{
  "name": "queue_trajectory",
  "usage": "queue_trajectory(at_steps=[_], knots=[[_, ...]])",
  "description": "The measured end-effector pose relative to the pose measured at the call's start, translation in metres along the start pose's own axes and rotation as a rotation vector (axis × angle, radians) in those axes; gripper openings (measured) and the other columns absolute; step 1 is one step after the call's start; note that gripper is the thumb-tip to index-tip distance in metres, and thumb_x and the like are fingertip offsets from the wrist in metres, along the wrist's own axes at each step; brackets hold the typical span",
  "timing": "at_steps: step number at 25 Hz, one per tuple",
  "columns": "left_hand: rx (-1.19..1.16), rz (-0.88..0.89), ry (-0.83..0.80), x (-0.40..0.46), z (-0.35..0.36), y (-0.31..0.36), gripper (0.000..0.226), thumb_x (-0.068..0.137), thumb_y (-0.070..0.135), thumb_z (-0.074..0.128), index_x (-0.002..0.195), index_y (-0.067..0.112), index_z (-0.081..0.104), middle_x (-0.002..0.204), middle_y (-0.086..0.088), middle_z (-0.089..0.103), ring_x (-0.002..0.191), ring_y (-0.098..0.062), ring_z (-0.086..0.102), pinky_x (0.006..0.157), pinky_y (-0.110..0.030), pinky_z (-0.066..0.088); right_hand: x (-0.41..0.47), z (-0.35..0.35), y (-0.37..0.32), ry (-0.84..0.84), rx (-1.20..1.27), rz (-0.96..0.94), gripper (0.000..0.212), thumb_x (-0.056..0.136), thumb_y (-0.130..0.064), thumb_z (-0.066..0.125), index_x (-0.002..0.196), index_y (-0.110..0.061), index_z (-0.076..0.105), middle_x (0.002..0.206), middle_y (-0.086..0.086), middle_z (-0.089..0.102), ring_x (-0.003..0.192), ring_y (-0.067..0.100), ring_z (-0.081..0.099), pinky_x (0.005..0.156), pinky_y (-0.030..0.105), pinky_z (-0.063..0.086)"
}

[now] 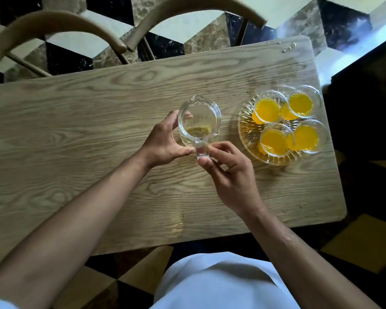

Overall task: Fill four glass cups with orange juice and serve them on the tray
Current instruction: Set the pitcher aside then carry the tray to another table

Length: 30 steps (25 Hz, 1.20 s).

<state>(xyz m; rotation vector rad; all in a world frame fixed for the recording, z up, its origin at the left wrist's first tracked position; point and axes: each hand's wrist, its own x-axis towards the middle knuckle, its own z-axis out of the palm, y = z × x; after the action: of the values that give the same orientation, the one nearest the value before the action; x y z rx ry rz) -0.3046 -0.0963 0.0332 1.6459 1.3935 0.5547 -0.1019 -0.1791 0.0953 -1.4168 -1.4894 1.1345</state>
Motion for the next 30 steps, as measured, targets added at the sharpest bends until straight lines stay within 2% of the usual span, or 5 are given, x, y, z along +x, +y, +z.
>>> queue_trajectory(at_steps=[3, 8, 17, 21, 30], knots=[[0.011, 0.008, 0.015, 0.001, -0.002, -0.001, 0.089, 0.061, 0.018, 0.104, 0.136, 0.007, 0.057, 0.130, 0.006, 0.066, 0.123, 0.007, 0.061, 0.113, -0.023, 0.048, 0.003, 0.002, 0.000, -0.005, -0.014, -0.011, 0.021, 0.093, -0.014, 0.076, 0.112, -0.006, 0.080, 0.100, 0.007, 0.069, 0.093, 0.015, 0.068, 0.077, 0.022, 0.052], [0.031, 0.010, -0.010, 0.000, -0.004, 0.000, 0.092, 0.062, 0.021, 0.103, 0.140, 0.007, 0.055, 0.134, 0.008, 0.064, 0.131, -0.010, 0.063, 0.115, -0.033, 0.049, 0.000, 0.004, 0.000, -0.007, -0.019, 0.007, 0.024, 0.095, -0.017, 0.072, 0.115, -0.004, 0.078, 0.102, 0.008, 0.068, 0.096, 0.019, 0.068, 0.079, 0.030, 0.055], [0.086, -0.024, -0.043, -0.002, -0.002, 0.002, 0.101, 0.066, 0.024, 0.100, 0.150, 0.012, 0.046, 0.146, 0.011, 0.058, 0.137, -0.010, 0.058, 0.118, -0.034, 0.045, 0.001, 0.000, -0.004, -0.043, -0.026, 0.108, 0.029, 0.094, -0.030, 0.071, 0.117, -0.013, 0.078, 0.108, 0.003, 0.067, 0.104, 0.015, 0.065, 0.083, 0.024, 0.050], [0.061, -0.073, -0.037, -0.006, 0.003, -0.001, 0.114, 0.065, 0.024, 0.101, 0.158, 0.012, 0.036, 0.155, 0.001, 0.054, 0.142, -0.015, 0.054, 0.121, -0.036, 0.043, 0.003, -0.007, -0.007, -0.080, -0.094, 0.168, 0.040, 0.092, -0.042, 0.068, 0.118, -0.012, 0.077, 0.112, -0.002, 0.066, 0.104, 0.010, 0.063, 0.083, 0.027, 0.053], [0.027, -0.207, 0.067, -0.054, 0.011, -0.002, 0.113, 0.074, 0.019, 0.095, 0.164, 0.018, 0.026, 0.164, -0.010, 0.044, 0.151, -0.016, 0.041, 0.126, -0.034, 0.032, -0.018, -0.038, -0.001, -0.058, -0.162, 0.190, 0.043, 0.090, -0.033, 0.070, 0.130, -0.018, 0.070, 0.123, -0.005, 0.066, 0.113, 0.007, 0.062, 0.097, 0.034, 0.055]])
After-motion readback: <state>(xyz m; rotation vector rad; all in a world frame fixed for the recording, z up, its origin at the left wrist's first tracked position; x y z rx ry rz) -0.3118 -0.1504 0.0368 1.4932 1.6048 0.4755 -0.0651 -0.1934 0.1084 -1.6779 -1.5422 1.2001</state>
